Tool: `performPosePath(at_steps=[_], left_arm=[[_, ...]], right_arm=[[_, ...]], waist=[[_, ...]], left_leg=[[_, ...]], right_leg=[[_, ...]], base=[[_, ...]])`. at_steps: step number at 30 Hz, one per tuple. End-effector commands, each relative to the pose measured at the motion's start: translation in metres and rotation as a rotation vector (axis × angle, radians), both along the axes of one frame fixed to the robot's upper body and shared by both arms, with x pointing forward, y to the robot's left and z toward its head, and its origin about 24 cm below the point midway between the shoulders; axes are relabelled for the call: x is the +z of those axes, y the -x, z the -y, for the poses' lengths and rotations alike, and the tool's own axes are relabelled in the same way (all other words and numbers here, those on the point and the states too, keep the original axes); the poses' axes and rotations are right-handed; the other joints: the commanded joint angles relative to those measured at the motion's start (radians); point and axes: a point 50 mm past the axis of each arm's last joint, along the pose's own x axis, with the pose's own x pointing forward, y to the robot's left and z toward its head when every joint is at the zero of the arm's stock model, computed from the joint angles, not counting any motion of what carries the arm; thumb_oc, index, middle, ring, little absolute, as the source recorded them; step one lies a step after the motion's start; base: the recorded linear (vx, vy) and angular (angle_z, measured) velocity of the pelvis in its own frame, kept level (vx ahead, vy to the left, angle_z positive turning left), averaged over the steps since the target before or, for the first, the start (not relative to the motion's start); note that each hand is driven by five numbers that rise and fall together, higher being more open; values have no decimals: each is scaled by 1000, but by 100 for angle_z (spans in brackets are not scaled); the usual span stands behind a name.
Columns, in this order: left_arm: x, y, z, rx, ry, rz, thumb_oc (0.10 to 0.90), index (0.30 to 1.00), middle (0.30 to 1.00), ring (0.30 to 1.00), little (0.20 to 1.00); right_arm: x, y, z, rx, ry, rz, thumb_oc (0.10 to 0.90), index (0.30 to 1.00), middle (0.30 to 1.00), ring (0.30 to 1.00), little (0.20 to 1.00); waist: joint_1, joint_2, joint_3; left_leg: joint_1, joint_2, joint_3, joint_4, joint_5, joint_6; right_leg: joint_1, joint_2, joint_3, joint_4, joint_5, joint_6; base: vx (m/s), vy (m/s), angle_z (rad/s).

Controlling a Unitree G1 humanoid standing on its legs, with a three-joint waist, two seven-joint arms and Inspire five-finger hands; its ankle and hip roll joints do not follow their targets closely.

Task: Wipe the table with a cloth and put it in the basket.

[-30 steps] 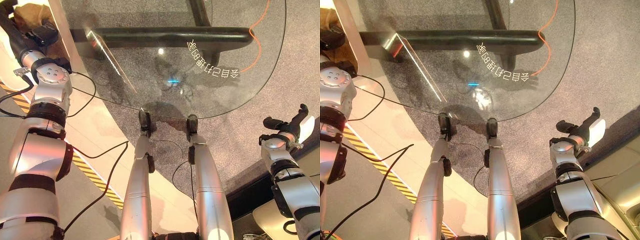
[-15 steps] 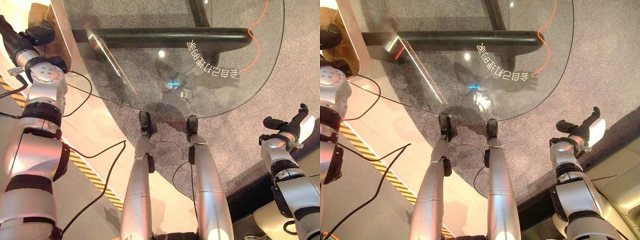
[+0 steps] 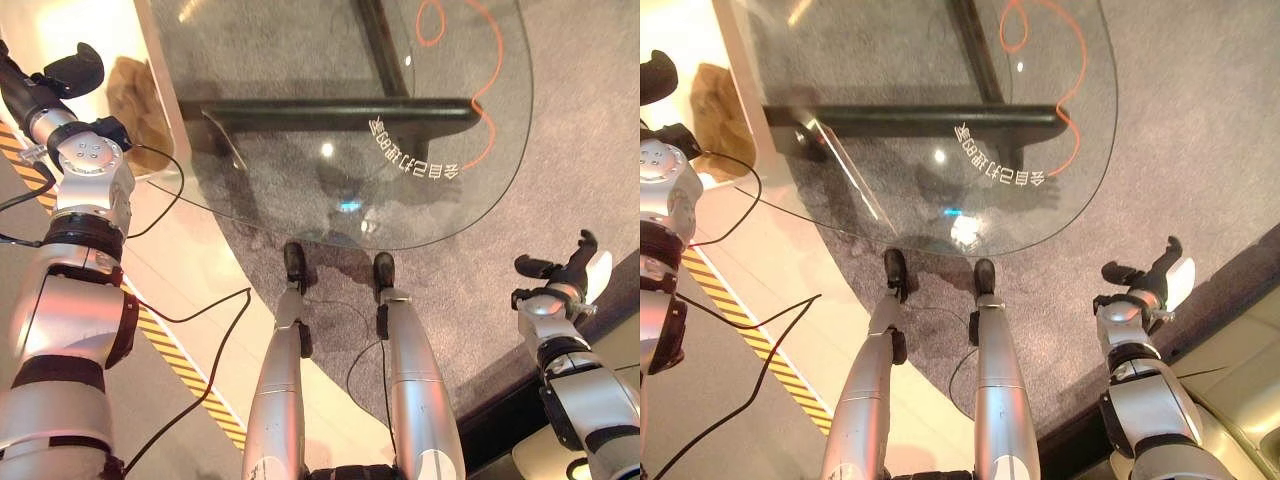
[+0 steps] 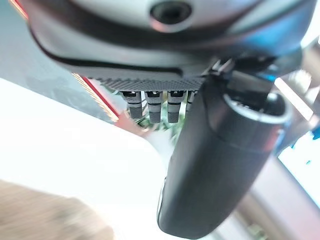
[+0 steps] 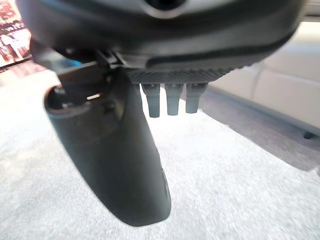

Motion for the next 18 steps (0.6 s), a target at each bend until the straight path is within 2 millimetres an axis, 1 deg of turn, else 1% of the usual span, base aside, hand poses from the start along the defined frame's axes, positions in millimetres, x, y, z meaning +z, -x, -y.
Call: performPosePath(at_steps=[1,2,5,6,7,8,9,12,13,14,15,16,17,18], left_arm=[[41,39,-43,59,12,250,800,900,900,900,900],[38,41,-47,43,26,261,800,900,900,900,900],[14,44,-60,6,65,210,800,900,900,900,900],[3,45,-65,-4,82,183,800,900,900,900,900],[-15,47,-70,-12,79,127,800,900,900,900,900],[-29,49,-74,-17,78,84,800,900,900,900,900],[-31,49,-74,-17,79,81,800,900,900,900,900],[-72,57,-83,-49,97,-29,800,900,900,900,900],[-97,62,-84,-84,108,-105,800,900,900,900,900],[-115,64,-83,-105,102,-166,800,900,900,900,900],[-128,66,-81,-121,102,-210,800,900,900,900,900],[-151,72,-79,-149,118,-279,800,900,900,900,900],[-156,74,-79,-153,122,-292,800,900,900,900,900],[-189,85,-75,-184,150,-387,800,900,900,900,900]], right_arm=[[-25,33,24,-100,-52,-96,800,900,900,900,900],[-32,38,24,-99,-89,-122,800,900,900,900,900],[-54,61,30,-108,-140,-208,800,900,900,900,900],[-62,70,32,-116,-167,-240,800,900,900,900,900],[-71,82,34,-127,-188,-278,800,900,900,900,900],[-78,91,35,-134,-209,-306,800,900,900,900,900],[-79,93,36,-133,-207,-310,800,900,900,900,900],[-95,115,36,-150,-248,-369,800,900,900,900,900],[-102,128,37,-159,-255,-402,800,900,900,900,900],[-108,138,37,-165,-267,-428,800,900,900,900,900],[-112,145,37,-169,-279,-446,800,900,900,900,900],[-119,157,36,-171,-292,-481,800,900,900,900,900],[-121,160,36,-168,-293,-490,800,900,900,900,900],[-132,175,30,-157,-308,-550,800,900,900,900,900]], waist=[[18,5,-26],[23,4,-28],[40,3,-88],[47,2,-115],[57,0,-153],[63,-1,-179],[62,1,-179],[77,-1,-234],[83,0,-258],[87,0,-277],[90,0,-290],[92,-1,-310],[92,-1,-314],[98,-5,-348]], left_leg=[[127,0,-23,68,-182,-6],[163,1,-22,45,-177,-7],[250,-2,-21,-26,-158,-9],[280,-2,-20,-48,-156,-11],[320,-2,-19,-83,-150,-11],[351,-1,-18,-108,-146,-12],[358,0,-18,-113,-144,-12],[429,5,-18,-160,-141,-15],[463,5,-20,-178,-141,-14],[483,3,-24,-185,-144,-13],[496,3,-27,-189,-146,-12],[515,2,-30,-190,-152,-11],[518,1,-30,-190,-153,-11],[540,1,-33,-190,-158,-10]], right_leg=[[181,-31,15,-313,155,75],[218,-35,10,-328,156,78],[309,-48,-7,-384,166,85],[342,-53,-12,-405,167,87],[385,-58,-16,-435,169,89],[418,-61,-20,-455,171,90],[424,-61,-21,-460,172,90],[505,-64,-32,-503,170,93],[548,-64,-38,-524,169,93],[576,-63,-43,-535,168,94],[594,-64,-47,-539,165,95],[624,-64,-53,-550,164,97],[630,-65,-55,-552,164,98],[665,-67,-62,-565,165,101]], base=[[-55,-107,-5],[-43,-102,-5],[26,-90,3],[62,-84,8],[73,-85,9],[58,-55,5],[44,-43,6],[54,-43,6],[89,-44,1],[89,-42,5],[82,-43,17],[59,-31,24],[111,-42,33],[106,-34,28]])
